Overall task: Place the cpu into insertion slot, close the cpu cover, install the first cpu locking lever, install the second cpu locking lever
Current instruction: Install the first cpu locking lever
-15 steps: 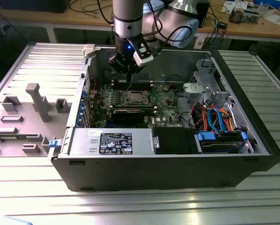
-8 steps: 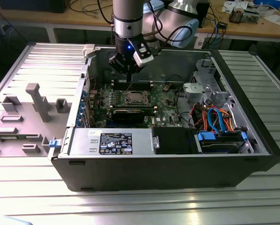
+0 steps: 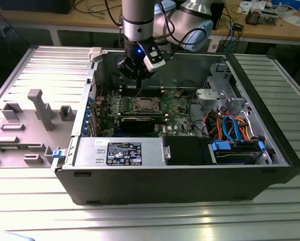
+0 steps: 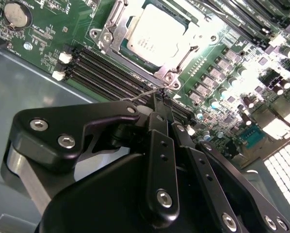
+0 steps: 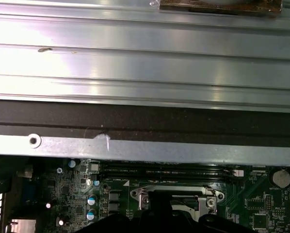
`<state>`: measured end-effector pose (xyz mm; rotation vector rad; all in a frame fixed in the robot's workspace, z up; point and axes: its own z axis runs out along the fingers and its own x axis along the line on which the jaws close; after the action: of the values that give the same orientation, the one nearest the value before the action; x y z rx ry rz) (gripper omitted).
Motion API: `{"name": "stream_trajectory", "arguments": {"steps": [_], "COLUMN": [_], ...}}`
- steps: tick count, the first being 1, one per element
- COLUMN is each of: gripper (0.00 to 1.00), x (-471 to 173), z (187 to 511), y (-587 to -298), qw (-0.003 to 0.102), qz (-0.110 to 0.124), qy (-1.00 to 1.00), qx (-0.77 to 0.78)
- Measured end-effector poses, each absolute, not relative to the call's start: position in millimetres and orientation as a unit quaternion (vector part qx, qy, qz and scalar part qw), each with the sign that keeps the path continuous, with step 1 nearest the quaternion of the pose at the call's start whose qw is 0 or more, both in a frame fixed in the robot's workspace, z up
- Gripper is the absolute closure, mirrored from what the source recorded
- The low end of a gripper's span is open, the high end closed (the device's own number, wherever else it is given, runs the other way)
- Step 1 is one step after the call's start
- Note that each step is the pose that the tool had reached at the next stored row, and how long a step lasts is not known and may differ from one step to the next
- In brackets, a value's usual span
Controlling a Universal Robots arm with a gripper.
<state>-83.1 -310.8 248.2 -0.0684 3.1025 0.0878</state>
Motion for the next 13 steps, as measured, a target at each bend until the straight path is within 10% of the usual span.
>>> {"name": "stream_trajectory", "arguments": {"steps": [13], "gripper": [0.89], "x": [-70], "z": [241], "y": [-311], "qw": [0.018], "qz": [0.028], "qy": [0.999], "qx": [-0.020]}}
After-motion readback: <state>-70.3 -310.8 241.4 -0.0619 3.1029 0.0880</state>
